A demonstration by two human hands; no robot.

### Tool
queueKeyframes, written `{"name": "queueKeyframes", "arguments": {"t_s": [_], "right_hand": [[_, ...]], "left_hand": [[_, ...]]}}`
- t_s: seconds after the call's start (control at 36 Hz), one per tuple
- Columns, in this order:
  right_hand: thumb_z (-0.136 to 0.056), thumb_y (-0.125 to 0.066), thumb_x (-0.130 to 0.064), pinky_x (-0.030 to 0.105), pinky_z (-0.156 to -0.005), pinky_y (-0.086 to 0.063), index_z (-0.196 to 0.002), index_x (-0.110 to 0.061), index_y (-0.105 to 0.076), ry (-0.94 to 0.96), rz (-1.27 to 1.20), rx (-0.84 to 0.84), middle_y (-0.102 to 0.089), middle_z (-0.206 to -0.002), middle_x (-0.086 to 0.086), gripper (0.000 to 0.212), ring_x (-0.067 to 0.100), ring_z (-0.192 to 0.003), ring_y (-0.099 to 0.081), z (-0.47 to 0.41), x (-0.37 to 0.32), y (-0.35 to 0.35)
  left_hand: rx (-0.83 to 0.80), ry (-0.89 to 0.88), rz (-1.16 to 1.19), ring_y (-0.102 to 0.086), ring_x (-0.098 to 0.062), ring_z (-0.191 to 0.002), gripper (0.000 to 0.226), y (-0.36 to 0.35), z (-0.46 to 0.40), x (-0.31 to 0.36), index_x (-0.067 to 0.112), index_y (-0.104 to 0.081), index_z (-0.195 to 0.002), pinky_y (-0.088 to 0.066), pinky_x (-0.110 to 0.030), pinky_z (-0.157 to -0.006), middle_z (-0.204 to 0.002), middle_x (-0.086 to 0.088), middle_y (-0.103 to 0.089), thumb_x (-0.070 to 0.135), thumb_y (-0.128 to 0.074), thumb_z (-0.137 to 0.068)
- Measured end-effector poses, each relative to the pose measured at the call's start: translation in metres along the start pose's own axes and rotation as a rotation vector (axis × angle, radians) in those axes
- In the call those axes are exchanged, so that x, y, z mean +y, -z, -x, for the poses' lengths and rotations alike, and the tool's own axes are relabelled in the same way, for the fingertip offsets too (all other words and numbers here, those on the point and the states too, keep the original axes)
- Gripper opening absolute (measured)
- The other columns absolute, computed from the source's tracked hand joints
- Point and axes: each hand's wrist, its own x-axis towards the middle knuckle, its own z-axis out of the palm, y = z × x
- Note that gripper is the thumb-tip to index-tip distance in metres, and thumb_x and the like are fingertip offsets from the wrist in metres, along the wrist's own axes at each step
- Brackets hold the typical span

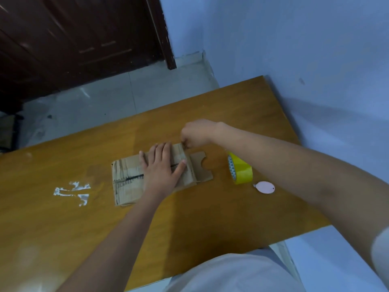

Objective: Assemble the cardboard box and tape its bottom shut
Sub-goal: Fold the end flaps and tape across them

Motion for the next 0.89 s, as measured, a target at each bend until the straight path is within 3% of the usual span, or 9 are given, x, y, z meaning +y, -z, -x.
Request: {"name": "queueKeyframes", "arguments": {"t_s": [0.08,0.28,0.56,0.69,0.81,0.89], "right_hand": [[-0.092,-0.051,-0.025,0.025,-0.047,-0.031,-0.091,-0.011,-0.070,-0.004,-0.001,0.026,-0.063,-0.084,0.007,0.023,0.027,-0.074,-0.059,0.001,-0.001,0.001],[-0.092,-0.047,-0.021,0.029,-0.054,-0.036,-0.093,-0.009,-0.069,-0.069,0.019,0.139,-0.065,-0.089,0.009,0.025,0.023,-0.067,-0.052,0.009,-0.007,-0.009],[-0.098,-0.041,-0.019,0.033,-0.063,-0.040,-0.103,-0.008,-0.063,-0.107,0.034,0.192,-0.063,-0.106,0.010,0.026,0.029,-0.091,-0.061,0.016,-0.016,-0.020],[-0.096,-0.044,-0.017,0.033,-0.064,-0.043,-0.102,-0.010,-0.065,-0.139,-0.012,0.255,-0.062,-0.105,0.008,0.023,0.027,-0.091,-0.060,0.019,-0.021,-0.022],[-0.095,-0.047,-0.017,0.035,-0.079,-0.044,-0.107,-0.014,-0.065,-0.162,-0.007,0.352,-0.061,-0.110,0.004,0.022,0.024,-0.102,-0.057,0.023,-0.022,-0.029],[-0.095,-0.047,-0.014,0.036,-0.091,-0.039,-0.112,-0.013,-0.061,-0.162,0.070,0.424,-0.059,-0.119,0.004,0.023,0.023,-0.112,-0.053,0.024,-0.024,-0.038]], "left_hand": [[-0.004,-0.006,-0.002,-0.021,-0.023,-0.139,0.077,0.001,0.000,0.000,0.016,-0.034,-0.141,0.002,-0.050,-0.114,-0.143,-0.003,-0.038,0.068,-0.019,-0.086],[-0.011,-0.009,0.008,-0.019,-0.023,-0.139,0.081,0.005,0.001,0.002,0.015,-0.033,-0.142,0.004,-0.050,-0.115,-0.144,-0.004,-0.037,0.068,-0.015,-0.084],[-0.012,-0.005,0.010,-0.020,-0.023,-0.139,0.077,0.004,0.000,0.001,0.015,-0.034,-0.141,0.004,-0.050,-0.115,-0.143,-0.004,-0.037,0.066,-0.020,-0.086],[-0.005,-0.009,0.018,-0.019,-0.023,-0.139,0.076,0.001,0.000,-0.001,0.014,-0.034,-0.142,0.005,-0.050,-0.114,-0.144,-0.005,-0.037,0.066,-0.022,-0.087],[0.003,-0.010,0.011,-0.019,-0.023,-0.140,0.081,0.001,0.000,0.000,0.015,-0.033,-0.142,0.007,-0.048,-0.113,-0.145,-0.004,-0.036,0.069,-0.015,-0.084],[0.003,-0.010,0.015,-0.018,-0.023,-0.140,0.074,0.000,0.000,0.000,0.015,-0.033,-0.142,0.006,-0.049,-0.114,-0.146,-0.004,-0.036,0.065,-0.025,-0.089]]}}
